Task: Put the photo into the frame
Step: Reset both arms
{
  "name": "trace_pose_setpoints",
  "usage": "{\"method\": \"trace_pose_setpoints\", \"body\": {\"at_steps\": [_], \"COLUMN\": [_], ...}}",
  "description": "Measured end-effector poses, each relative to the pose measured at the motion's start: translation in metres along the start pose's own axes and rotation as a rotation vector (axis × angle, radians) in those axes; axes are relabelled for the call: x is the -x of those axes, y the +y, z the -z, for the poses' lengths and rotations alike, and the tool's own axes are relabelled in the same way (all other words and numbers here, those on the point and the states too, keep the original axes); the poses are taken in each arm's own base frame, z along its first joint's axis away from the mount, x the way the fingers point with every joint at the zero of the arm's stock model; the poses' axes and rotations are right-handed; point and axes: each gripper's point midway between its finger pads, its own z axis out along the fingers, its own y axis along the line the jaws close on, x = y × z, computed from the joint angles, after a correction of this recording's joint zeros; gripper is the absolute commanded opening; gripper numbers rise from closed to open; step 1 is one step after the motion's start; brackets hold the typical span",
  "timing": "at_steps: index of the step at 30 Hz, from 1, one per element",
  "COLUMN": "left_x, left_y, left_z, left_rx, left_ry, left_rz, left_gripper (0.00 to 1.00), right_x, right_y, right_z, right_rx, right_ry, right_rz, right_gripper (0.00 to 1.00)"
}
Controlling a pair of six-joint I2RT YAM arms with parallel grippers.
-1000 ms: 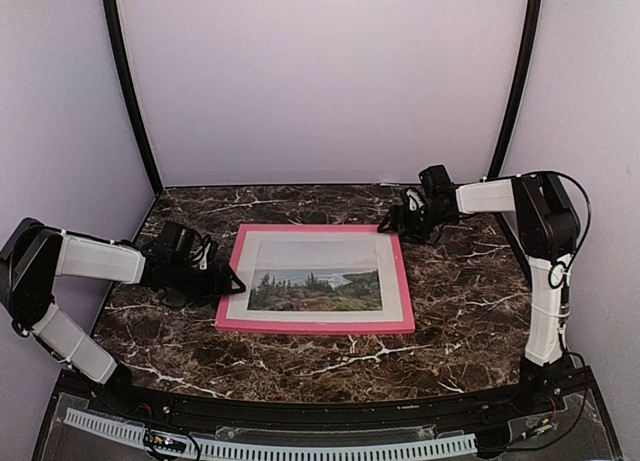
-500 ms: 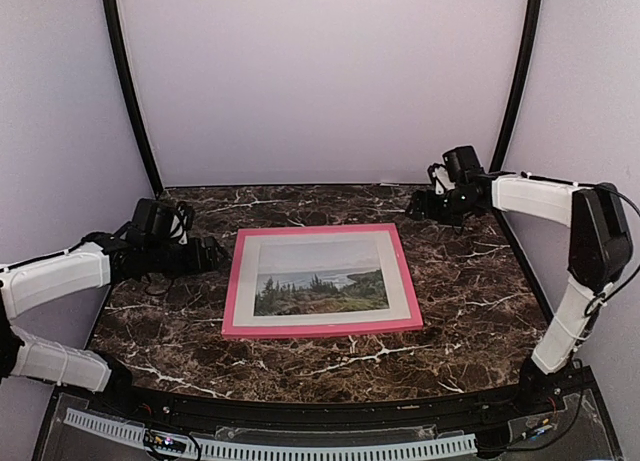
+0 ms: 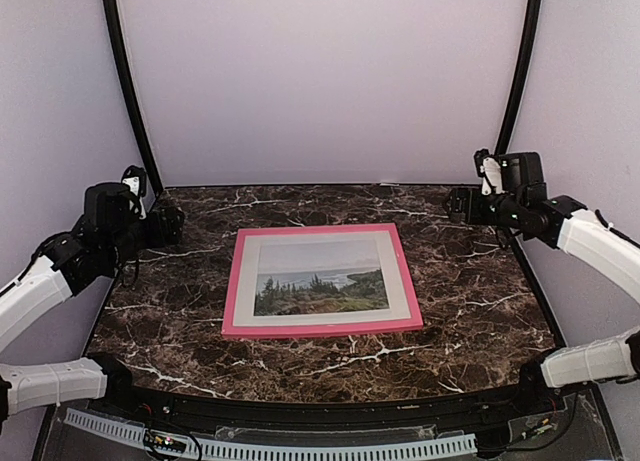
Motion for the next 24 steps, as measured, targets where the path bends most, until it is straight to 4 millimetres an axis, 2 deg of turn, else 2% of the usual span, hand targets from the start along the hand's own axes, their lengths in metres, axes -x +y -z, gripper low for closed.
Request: {"method": "trace_pose_setpoints", "body": {"at_steps": [4, 9, 17, 21, 24], "left_x": [0.017, 0.029, 0.011, 0.013, 0.016], "left_y": [0.002, 0.000, 0.008, 0.008, 0.009], "left_z": [0.010, 0.031, 0.038, 0.044, 0.050], "left_rx": [0.006, -0.037, -0.043, -0.054, -0.060], "left_ry": [-0.042, -0.112, -0.121, -0.147, -0.172], "left_rz": [-0.056, -0.102, -0.133, -0.124, -0.115], "left_gripper": [0.99, 0.99, 0.99, 0.99, 0.99], "right_x": [0.001, -0.008, -0.018, -0.028, -0.027], "right_y": [-0.002, -0.003, -0.005, -0.007, -0.008], "right_z": [0.024, 0.043, 0.058, 0.056, 0.058], "right_rx": [0.008, 0.026, 0.044, 0.041, 0.039], "right_ry": [-0.054, -0.091, -0.148, -0.141, -0.146], "right_rz": [0.014, 0.021, 0.018, 0.025, 0.035], "right_gripper": [0.99, 0.99, 0.99, 0.99, 0.99]}}
